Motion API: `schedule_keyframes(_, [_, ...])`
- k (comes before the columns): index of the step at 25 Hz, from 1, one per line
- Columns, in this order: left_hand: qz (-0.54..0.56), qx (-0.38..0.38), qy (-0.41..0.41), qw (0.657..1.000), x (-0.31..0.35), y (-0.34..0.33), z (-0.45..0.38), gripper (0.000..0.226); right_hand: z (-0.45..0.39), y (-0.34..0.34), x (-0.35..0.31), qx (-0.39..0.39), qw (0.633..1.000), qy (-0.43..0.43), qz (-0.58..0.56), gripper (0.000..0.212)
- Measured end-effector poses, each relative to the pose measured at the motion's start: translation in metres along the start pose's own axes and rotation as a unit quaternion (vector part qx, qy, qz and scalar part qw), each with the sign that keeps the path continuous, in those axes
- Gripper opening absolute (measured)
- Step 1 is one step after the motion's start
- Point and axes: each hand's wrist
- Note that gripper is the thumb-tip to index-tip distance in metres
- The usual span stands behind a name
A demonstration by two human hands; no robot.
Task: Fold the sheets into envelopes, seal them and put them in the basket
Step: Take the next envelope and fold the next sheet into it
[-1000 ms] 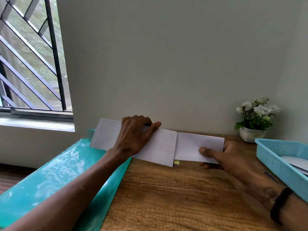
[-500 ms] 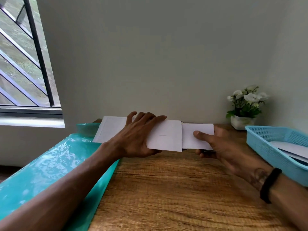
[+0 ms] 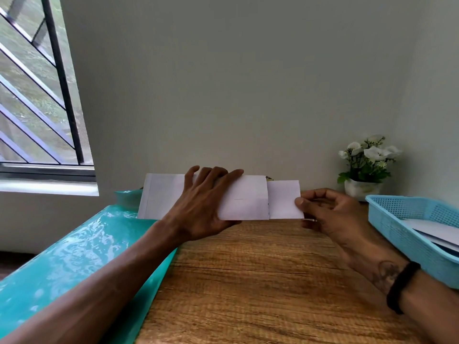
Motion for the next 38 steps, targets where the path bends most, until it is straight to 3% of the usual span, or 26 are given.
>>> schedule_keyframes(4, [0.000, 0.034, -0.007, 0.999, 0.009, 0.002, 0.001, 0.100, 0.006, -0.008, 0.000, -0.057, 0.998, 0.028, 0.013, 0.019])
schedule_keyframes(8, [-0.006, 0.057, -0.006, 0.998, 0.014, 0.003, 0.002, 0.099, 0.013, -0.015, -0.005, -0.131, 0.989, 0.044, 0.047, 0.046])
schedule_keyframes(13, [-0.012, 0.065, -0.025, 0.998, 0.025, 0.003, 0.002, 0.099, 0.017, -0.019, -0.006, -0.223, 0.971, 0.063, 0.061, 0.066])
schedule_keyframes(17, [-0.018, 0.073, -0.035, 0.997, 0.037, 0.003, 0.004, 0.096, 0.022, -0.019, -0.011, -0.260, 0.961, 0.079, 0.054, 0.043])
schedule_keyframes(20, [-0.026, 0.078, -0.047, 0.996, 0.042, 0.003, 0.004, 0.094, 0.024, -0.018, -0.011, -0.274, 0.956, 0.069, 0.079, 0.048])
schedule_keyframes(23, [-0.015, 0.086, -0.037, 0.995, 0.046, 0.002, 0.004, 0.095, 0.020, -0.016, -0.007, -0.239, 0.966, 0.070, 0.064, 0.040])
schedule_keyframes(28, [0.028, 0.033, 0.018, 0.999, 0.055, 0.013, 0.004, 0.113, 0.006, -0.011, 0.001, -0.087, 0.987, -0.009, -0.132, 0.030])
schedule_keyframes(31, [0.122, -0.001, 0.089, 0.989, 0.063, 0.027, -0.002, 0.087, -0.001, -0.005, 0.004, -0.037, 0.987, -0.032, -0.156, 0.043])
schedule_keyframes(33, [0.271, -0.062, 0.181, 0.943, 0.061, 0.029, -0.009, 0.063, -0.004, -0.002, 0.005, -0.018, 0.985, -0.047, -0.164, 0.047])
schedule_keyframes(36, [0.515, -0.247, 0.285, 0.770, 0.057, 0.027, -0.006, 0.048, -0.005, -0.002, 0.007, -0.021, 0.987, -0.069, -0.145, 0.036])
schedule_keyframes(38, [0.555, -0.322, 0.287, 0.712, 0.059, 0.019, 0.000, 0.035, -0.003, -0.004, 0.007, -0.033, 0.988, -0.091, -0.117, 0.032])
Point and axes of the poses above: each hand's wrist, its own z-axis away from the middle knuckle, its own y-axis out of the back of the hand, x = y × z, and after that the axes turned 12 degrees about y, right-handed
